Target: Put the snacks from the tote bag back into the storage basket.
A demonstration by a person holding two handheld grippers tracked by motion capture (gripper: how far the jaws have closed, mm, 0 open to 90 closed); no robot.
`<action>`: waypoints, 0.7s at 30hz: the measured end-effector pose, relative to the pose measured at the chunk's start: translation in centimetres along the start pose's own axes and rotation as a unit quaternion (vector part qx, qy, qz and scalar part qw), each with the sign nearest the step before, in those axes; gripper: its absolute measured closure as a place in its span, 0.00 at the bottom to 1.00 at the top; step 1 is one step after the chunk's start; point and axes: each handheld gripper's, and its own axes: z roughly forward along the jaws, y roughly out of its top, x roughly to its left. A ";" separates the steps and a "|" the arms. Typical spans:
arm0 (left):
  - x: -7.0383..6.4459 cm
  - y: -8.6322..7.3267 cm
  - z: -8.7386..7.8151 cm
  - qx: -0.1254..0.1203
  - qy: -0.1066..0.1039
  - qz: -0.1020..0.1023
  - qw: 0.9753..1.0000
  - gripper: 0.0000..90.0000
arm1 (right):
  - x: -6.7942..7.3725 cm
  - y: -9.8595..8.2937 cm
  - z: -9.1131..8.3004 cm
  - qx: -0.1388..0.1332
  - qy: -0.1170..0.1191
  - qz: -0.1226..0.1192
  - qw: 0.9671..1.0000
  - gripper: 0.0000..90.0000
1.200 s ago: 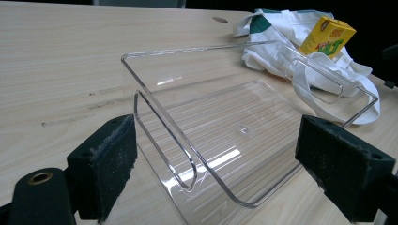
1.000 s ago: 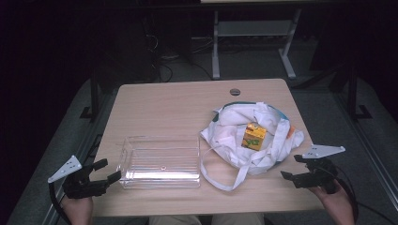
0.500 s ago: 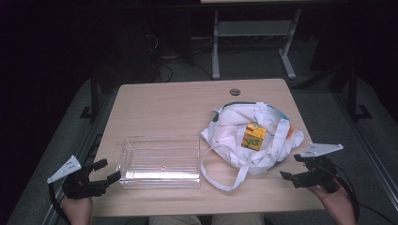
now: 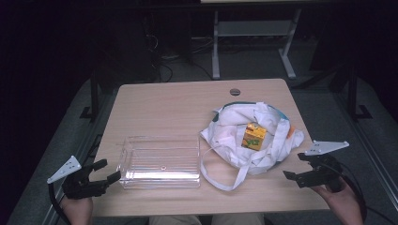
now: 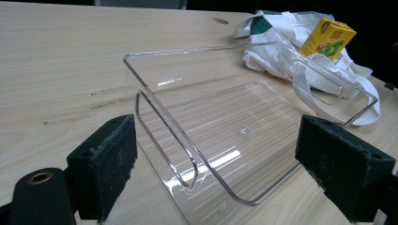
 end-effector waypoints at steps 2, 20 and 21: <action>0.0 0.0 0.0 0.000 0.000 0.000 1.000 0.14 | 0.1 0.3 -0.1 0.001 0.000 -0.002 1.000 0.16; 0.1 0.0 0.0 0.002 0.000 0.001 1.000 0.14 | 0.2 3.5 0.0 0.019 0.003 -0.038 0.999 0.16; 0.1 0.0 0.0 0.002 0.000 0.000 1.000 0.14 | 0.2 3.6 0.0 0.023 0.003 -0.039 0.999 0.16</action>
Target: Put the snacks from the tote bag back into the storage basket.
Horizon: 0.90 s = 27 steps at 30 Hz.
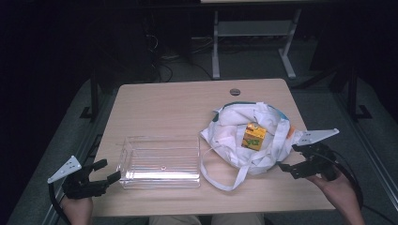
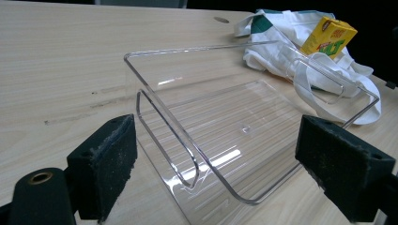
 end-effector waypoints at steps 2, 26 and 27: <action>0.0 0.0 0.0 0.001 0.001 0.000 1.000 0.14 | -0.1 0.4 0.0 0.000 0.001 -0.004 1.000 0.16; 0.0 0.0 -0.1 -0.003 0.001 -0.008 1.000 0.14 | -0.9 4.7 1.4 0.026 0.005 -0.035 0.999 0.17; 0.0 0.0 -0.1 -0.003 0.002 -0.007 1.000 0.14 | -0.9 4.9 1.5 0.026 0.007 -0.037 0.999 0.17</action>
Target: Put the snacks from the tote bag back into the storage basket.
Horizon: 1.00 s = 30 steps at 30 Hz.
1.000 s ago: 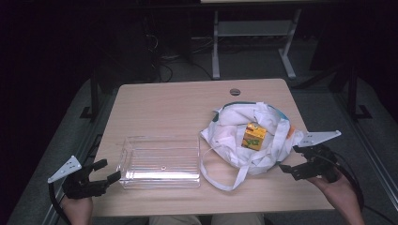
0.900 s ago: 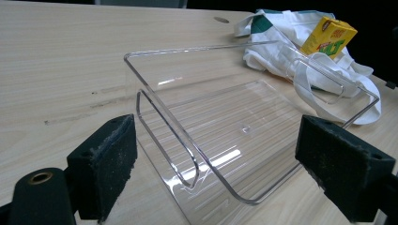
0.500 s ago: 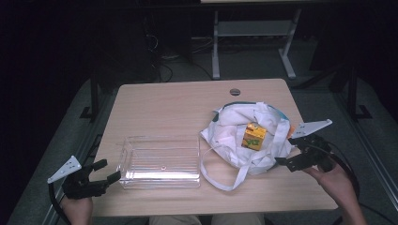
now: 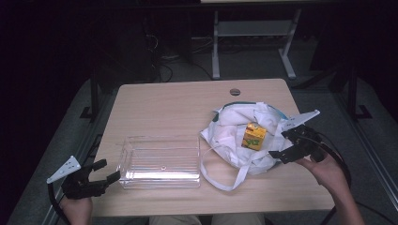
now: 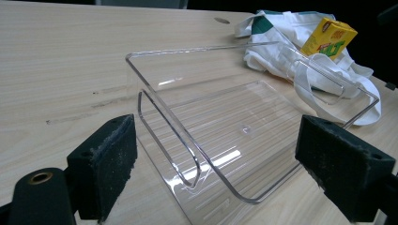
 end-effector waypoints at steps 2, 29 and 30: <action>0.0 0.0 0.0 -0.001 -0.001 0.000 1.000 0.14 | 0.0 0.2 0.2 0.002 0.002 0.000 1.000 0.17; 0.0 0.1 0.0 -0.003 -0.002 0.003 1.000 0.14 | -1.0 4.0 2.9 0.029 0.017 -0.028 0.999 0.16; 0.0 0.1 0.0 -0.003 -0.002 0.003 1.000 0.14 | -1.1 4.1 3.0 0.031 0.018 -0.029 0.999 0.16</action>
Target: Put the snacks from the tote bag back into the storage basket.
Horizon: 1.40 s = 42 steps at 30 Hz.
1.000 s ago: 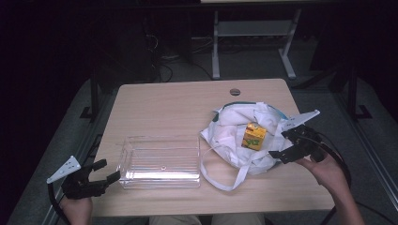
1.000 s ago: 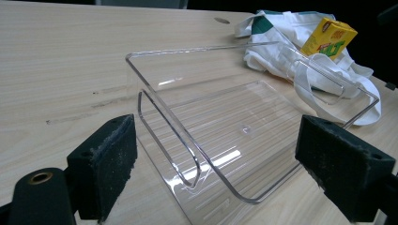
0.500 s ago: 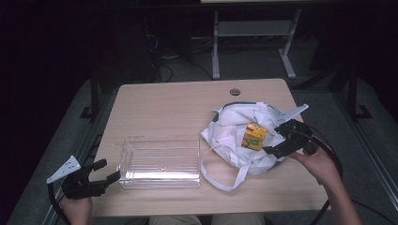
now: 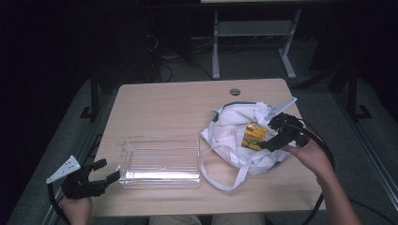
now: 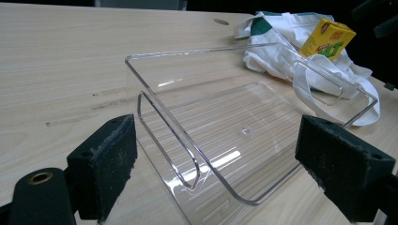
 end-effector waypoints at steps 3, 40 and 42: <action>0.0 0.0 0.0 0.000 0.000 0.001 1.000 0.14 | -0.1 0.4 0.4 0.002 0.005 -0.002 1.000 0.16; 0.1 0.0 -0.1 -0.003 0.001 0.000 1.000 0.14 | -1.8 2.8 4.7 0.052 0.003 -0.037 0.998 0.42; 0.1 0.0 -0.1 -0.003 0.000 0.000 1.000 0.14 | -1.8 2.9 4.8 0.056 0.005 -0.036 0.998 0.45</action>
